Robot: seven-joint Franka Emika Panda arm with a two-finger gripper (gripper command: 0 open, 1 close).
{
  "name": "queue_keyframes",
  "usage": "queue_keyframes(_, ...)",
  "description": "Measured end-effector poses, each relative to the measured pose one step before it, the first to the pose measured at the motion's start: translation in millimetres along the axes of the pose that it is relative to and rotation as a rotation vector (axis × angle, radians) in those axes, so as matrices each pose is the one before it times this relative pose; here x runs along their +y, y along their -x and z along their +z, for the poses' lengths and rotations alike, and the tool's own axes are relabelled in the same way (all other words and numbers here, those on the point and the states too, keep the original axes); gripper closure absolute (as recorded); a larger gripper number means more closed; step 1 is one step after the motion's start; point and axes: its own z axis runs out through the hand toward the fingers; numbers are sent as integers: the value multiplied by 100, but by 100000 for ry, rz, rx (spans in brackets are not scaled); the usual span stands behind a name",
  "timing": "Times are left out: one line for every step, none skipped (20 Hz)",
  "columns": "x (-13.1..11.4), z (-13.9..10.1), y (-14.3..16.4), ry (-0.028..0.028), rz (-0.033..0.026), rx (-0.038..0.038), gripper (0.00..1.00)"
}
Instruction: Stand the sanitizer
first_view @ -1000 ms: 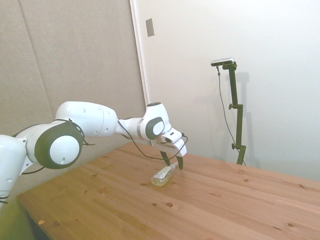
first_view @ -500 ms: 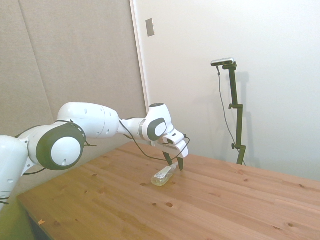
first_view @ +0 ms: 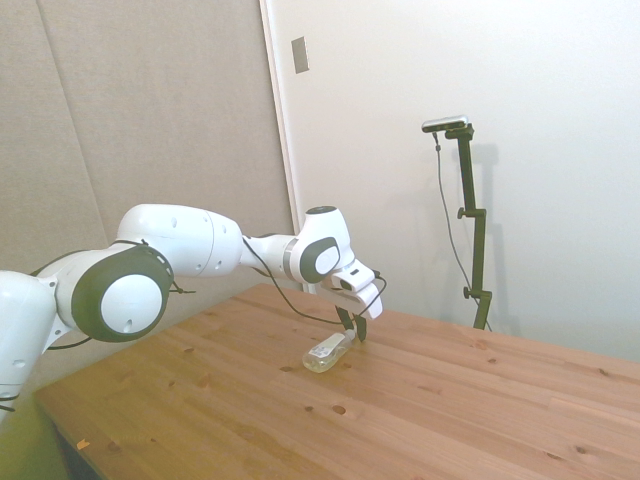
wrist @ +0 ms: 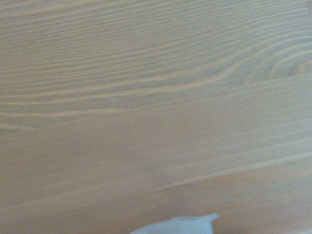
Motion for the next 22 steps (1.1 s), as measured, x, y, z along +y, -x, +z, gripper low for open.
queue_keyframes(137,-25,-42,-193,278,-34,100)
queue_keyframes(151,-63,-28,-551,523,-157,100)
queue_keyframes(136,-21,49,-611,422,-123,100)
queue_keyframes(180,-31,82,-361,138,128,100)
queue_keyframes(135,-32,89,-630,64,380,100)
queue_keyframes(149,-28,132,-600,36,358,100)
queue_keyframes(147,-59,127,-765,23,458,100)
queue_keyframes(160,-109,119,-1153,191,720,100)
queue_keyframes(190,-145,126,-1298,357,834,100)
queue_keyframes(134,-335,110,-1707,390,1217,100)
queue_keyframes(95,-584,52,-2003,529,1610,100)
queue_keyframes(38,-778,46,-1747,578,1418,100)
queue_keyframes(-28,-957,68,-1557,642,1374,100)
queue_keyframes(-49,-1017,9,-1406,541,1462,100)
queue_keyframes(-119,-1003,3,-1426,281,1614,100)
queue_keyframes(-150,-851,29,-1057,154,1680,100)
queue_keyframes(-166,-750,106,-1038,145,1802,100)
queue_keyframes(-183,-569,140,-1141,34,1849,100)
queue_keyframes(-163,-472,239,-1003,67,1944,100)
queue_keyframes(-140,-238,319,-849,-165,1743,100)
queue_keyframes(-173,-280,334,-1291,139,2383,100)
queue_keyframes(-167,-201,283,-1246,170,2570,100)
